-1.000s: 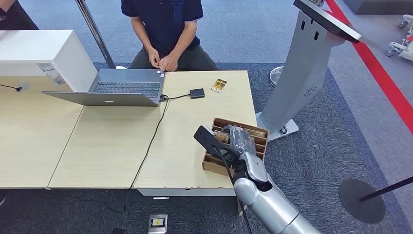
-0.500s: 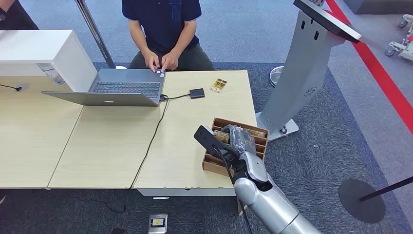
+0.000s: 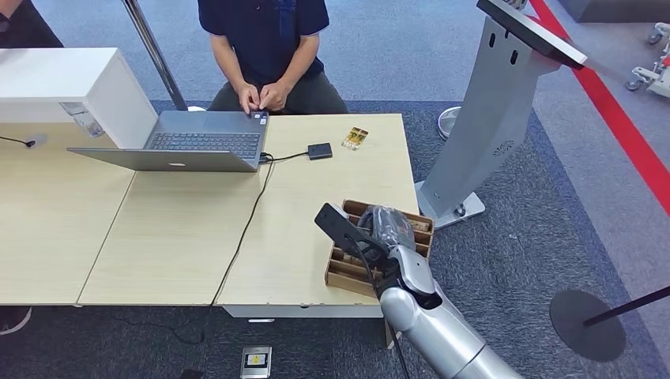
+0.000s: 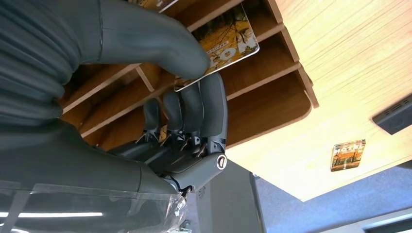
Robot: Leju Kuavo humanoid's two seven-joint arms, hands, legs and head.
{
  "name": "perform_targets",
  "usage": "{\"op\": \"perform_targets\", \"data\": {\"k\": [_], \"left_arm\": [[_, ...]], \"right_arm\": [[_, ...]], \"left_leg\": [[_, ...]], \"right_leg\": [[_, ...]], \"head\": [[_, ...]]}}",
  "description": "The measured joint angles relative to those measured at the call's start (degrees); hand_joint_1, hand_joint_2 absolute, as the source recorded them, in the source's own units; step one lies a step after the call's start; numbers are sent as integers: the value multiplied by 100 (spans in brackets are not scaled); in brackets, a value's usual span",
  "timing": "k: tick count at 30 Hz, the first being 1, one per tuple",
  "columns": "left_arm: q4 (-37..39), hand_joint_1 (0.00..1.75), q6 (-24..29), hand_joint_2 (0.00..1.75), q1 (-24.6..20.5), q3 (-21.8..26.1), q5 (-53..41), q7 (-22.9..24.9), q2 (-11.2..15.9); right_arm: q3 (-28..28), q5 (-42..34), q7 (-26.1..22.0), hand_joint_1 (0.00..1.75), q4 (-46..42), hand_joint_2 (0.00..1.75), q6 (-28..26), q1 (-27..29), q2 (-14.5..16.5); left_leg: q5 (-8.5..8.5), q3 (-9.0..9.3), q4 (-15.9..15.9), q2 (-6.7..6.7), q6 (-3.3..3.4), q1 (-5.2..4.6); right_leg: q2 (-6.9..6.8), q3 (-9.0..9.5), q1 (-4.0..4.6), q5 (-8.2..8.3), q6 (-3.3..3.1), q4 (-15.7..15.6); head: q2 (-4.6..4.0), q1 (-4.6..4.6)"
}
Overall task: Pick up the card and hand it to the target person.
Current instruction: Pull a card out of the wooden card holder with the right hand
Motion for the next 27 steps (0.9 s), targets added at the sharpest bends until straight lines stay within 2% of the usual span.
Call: {"op": "perform_targets", "data": {"k": [12,18,23,27], "left_arm": [[0,0,0,175,-6,0,0,5,0],[0,0,0,175,-9,0,0,9,0],[0,0,0,175,-14,0,0,20,0],[0,0,0,175,-14,1,0,26,0]], "right_arm": [[0,-4,0,113,16,175,-2,-9,0],[0,-34,0,135,16,175,-9,-17,-1],[4,-82,2,165,31,175,-25,-6,1],[5,-111,-37,169,31,175,-82,-4,-4]], "left_leg": [[0,2,0,0,0,0],[0,2,0,0,0,0],[0,1,0,1,0,0],[0,0,0,0,0,0]], "right_leg": [[0,1,0,0,0,0],[0,2,0,0,0,0],[0,1,0,0,0,0],[0,0,0,0,0,0]], "head": [[1,0],[1,0],[0,-1],[1,1]]}}
